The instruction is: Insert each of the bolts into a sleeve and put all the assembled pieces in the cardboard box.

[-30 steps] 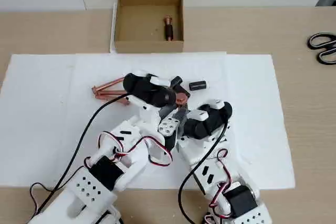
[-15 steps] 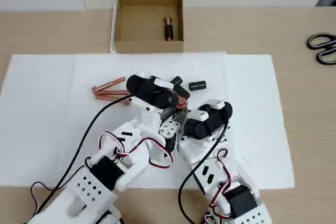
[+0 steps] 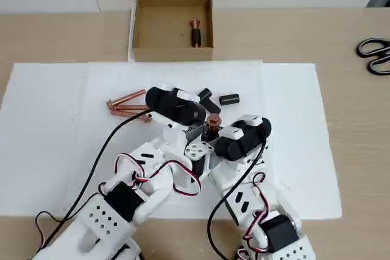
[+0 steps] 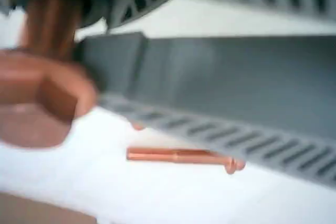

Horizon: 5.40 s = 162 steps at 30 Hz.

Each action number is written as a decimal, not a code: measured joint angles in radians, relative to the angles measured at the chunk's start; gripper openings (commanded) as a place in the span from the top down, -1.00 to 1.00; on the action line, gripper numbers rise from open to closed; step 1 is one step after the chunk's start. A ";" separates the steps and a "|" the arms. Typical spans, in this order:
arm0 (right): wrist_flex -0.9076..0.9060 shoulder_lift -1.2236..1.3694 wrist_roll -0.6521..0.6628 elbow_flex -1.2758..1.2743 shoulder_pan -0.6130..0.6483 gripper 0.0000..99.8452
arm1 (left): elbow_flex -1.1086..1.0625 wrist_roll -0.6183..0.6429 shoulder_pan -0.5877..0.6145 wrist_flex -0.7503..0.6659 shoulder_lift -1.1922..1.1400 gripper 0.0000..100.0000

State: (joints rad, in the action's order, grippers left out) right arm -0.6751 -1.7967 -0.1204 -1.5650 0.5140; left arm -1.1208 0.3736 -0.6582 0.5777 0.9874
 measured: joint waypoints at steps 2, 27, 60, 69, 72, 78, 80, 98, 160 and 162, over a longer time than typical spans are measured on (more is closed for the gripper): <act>0.000 0.000 0.000 0.000 0.002 0.99 | 0.023 0.000 0.000 0.032 -0.005 0.62; -0.014 -0.002 0.008 0.003 -0.060 0.99 | 0.532 -0.262 0.477 0.720 -0.006 0.62; 0.450 1.577 0.166 1.255 -0.249 0.99 | 0.519 -0.354 0.848 0.872 -0.006 0.63; 0.717 2.064 0.166 1.579 -0.203 0.99 | 0.519 -0.354 0.848 0.885 -0.006 0.63; 0.723 2.228 0.166 1.711 -0.207 0.99 | 0.519 -0.354 0.848 0.895 -0.006 0.63; 0.723 2.539 0.166 1.982 -0.195 0.99 | 0.519 -0.354 0.848 0.944 -0.006 0.63; 0.717 2.630 0.166 2.079 -0.184 0.99 | 0.519 -0.354 0.848 0.947 -0.006 0.63; 0.460 2.958 0.166 2.527 -0.144 0.67 | 0.519 -0.354 0.848 0.947 -0.006 0.63; -1.007 1.266 0.166 2.256 -0.207 0.66 | 0.519 -0.354 0.848 0.948 -0.006 0.63; -0.987 1.232 0.166 2.061 -0.212 0.66 | 0.519 -0.354 0.848 0.948 -0.006 0.63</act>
State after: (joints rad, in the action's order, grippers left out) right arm -1.6617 -0.5646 0.0453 0.4956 0.3023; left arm -0.6022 0.0192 0.1903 1.5259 0.9812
